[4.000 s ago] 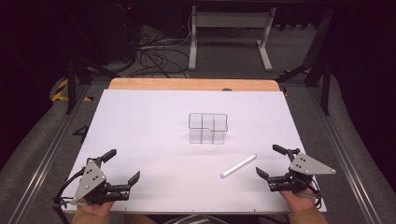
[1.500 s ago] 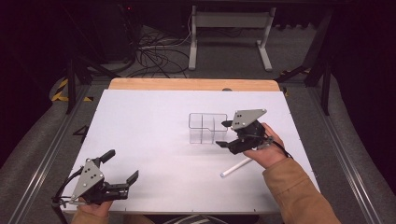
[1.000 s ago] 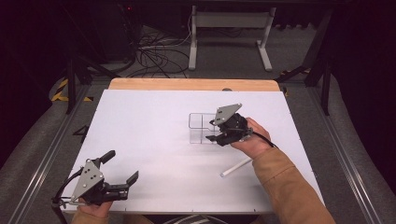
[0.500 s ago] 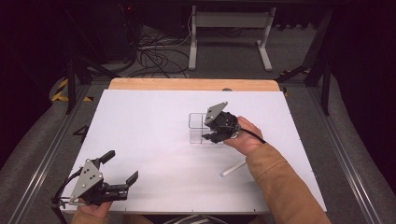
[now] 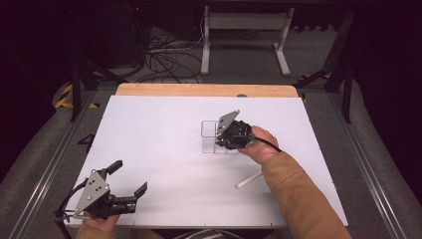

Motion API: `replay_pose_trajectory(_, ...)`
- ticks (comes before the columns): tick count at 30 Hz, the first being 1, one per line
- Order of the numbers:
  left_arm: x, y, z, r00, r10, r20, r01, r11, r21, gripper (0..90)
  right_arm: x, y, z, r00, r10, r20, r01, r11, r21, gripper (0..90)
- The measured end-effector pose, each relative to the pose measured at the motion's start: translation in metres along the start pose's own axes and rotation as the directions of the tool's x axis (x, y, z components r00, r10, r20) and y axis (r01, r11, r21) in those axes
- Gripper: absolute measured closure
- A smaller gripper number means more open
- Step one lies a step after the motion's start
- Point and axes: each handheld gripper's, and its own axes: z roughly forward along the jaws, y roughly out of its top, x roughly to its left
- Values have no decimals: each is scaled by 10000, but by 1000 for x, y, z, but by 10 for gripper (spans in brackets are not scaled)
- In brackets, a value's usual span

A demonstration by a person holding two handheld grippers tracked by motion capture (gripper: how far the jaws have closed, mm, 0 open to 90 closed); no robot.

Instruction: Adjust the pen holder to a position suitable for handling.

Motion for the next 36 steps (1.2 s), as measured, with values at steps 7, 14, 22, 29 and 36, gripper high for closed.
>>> replay_pose_trajectory(7, 0, 0, 0, 10000, -7, -3, 7, 10000, -8, 19, 1, -1, -1, 9997, -243, 55, 244, 9996, -122, 799)
replay_pose_trajectory(14, 0, 0, 0, 10000, -17, 16, 17, 10000, -5, 20, 1, 0, -3, 9988, -400, -278, 395, 9991, -183, 822)
replay_pose_trajectory(22, 0, -1, 1, 10000, -52, 43, 52, 10000, 19, 19, 7, 6, -10, 9971, -635, -419, 608, 9962, -618, 847)
replay_pose_trajectory(29, 0, -1, 0, 10000, -35, 56, 35, 10000, 0, 19, 19, 26, -18, 9917, -1093, -670, 1034, 9909, -857, 852)
replay_pose_trajectory(36, 0, -1, 0, 10000, -42, 74, 42, 10000, -13, 19, 29, 37, -10, 9890, -1062, -1033, 1006, 9933, -576, 856)
